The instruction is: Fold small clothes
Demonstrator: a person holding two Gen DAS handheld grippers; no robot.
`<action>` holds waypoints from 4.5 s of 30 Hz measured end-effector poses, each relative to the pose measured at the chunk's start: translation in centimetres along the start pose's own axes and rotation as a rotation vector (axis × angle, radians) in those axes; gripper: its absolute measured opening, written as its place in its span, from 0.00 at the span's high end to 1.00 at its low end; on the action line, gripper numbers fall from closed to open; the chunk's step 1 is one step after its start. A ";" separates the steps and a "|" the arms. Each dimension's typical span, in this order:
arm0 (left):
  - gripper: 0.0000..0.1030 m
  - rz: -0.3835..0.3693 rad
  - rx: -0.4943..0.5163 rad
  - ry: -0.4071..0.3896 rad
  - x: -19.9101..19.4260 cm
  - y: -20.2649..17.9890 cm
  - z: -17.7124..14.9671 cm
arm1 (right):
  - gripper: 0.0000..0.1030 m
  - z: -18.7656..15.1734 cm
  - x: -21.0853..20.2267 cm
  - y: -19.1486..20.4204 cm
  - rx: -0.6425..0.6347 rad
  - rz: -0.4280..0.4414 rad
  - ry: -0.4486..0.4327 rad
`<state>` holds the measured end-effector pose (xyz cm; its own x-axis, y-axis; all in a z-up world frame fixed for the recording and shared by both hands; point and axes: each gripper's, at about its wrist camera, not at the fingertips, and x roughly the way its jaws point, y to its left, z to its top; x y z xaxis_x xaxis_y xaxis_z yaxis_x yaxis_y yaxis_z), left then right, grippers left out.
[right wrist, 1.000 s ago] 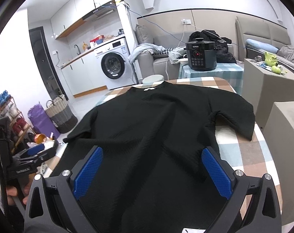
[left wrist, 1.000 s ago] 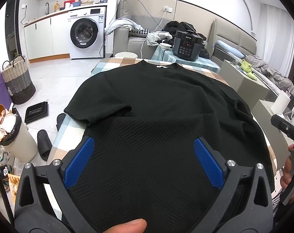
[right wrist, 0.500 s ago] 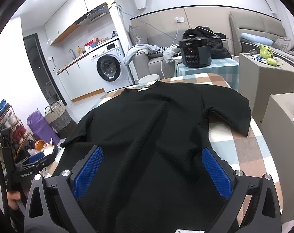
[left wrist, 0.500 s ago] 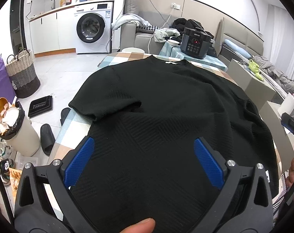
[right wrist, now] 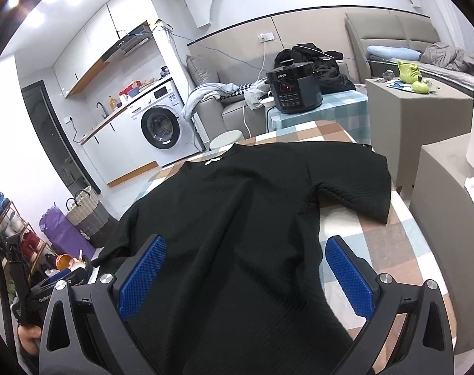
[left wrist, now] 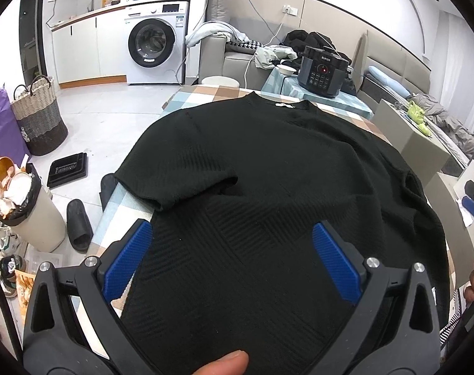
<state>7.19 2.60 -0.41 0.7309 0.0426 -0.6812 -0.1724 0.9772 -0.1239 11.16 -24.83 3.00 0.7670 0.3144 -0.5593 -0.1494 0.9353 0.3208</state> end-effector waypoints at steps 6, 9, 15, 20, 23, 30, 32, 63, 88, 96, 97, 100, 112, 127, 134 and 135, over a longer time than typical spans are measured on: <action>0.01 0.068 0.012 0.023 0.2 -0.1 0.9 | 0.00 1.3 0.1 1.1 -0.071 -0.017 0.006; 0.01 0.074 0.005 0.027 0.5 0.0 1.2 | 0.00 1.8 0.5 1.2 -0.075 -0.001 0.017; 0.01 0.063 -0.010 0.036 1.5 0.3 1.7 | 0.00 2.4 2.0 1.3 -0.080 -0.025 0.034; 0.01 0.038 -0.050 0.049 3.0 0.9 2.3 | 0.00 2.6 3.8 -0.8 0.037 -0.015 0.076; 0.01 0.025 -0.067 0.046 3.9 1.2 2.7 | 0.01 2.6 4.5 -2.5 0.093 -0.040 0.090; 0.01 0.014 -0.097 0.027 5.5 1.6 3.8 | 0.19 2.5 5.9 -7.8 0.292 -0.046 0.111; 0.01 0.017 -0.098 0.011 5.5 1.6 4.1 | 0.21 2.6 6.3 -9.3 0.350 -0.030 0.116; 0.01 -0.001 -0.101 0.039 9.3 2.1 4.8 | 0.34 4.0 12.9 -20.1 0.784 -0.250 0.145; 0.01 0.008 -0.104 0.033 8.9 2.4 4.2 | 0.89 5.1 12.9 -21.1 0.597 -0.484 0.184; 0.01 0.016 -0.119 0.019 8.1 2.5 4.0 | 0.91 10.1 10.4 -16.5 0.426 -0.285 -0.065; 0.01 0.018 -0.120 0.017 8.0 2.5 4.0 | 0.91 11.1 10.5 -14.8 0.360 -0.224 -0.090; 0.01 0.025 -0.121 0.019 7.8 2.6 3.8 | 0.91 12.9 12.2 -8.4 0.134 -0.014 -0.065; 0.01 0.031 -0.136 0.007 6.5 3.8 3.1 | 0.69 7.0 15.9 -3.3 -0.059 0.022 0.330; 0.01 0.064 -0.141 0.008 6.3 4.0 3.0 | 0.59 7.0 19.0 -11.1 0.117 -0.082 0.428; 0.01 0.103 -0.172 0.016 6.5 5.2 3.0 | 0.93 6.4 20.1 -7.9 -0.022 -0.132 0.405; 0.01 0.107 -0.179 0.017 6.5 5.5 3.0 | 0.93 6.5 19.8 -8.1 -0.015 -0.133 0.389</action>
<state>13.00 8.90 -3.37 0.6908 0.1391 -0.7095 -0.3644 0.9145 -0.1755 31.65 -27.21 -5.72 0.4877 0.2259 -0.8433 -0.0763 0.9733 0.2166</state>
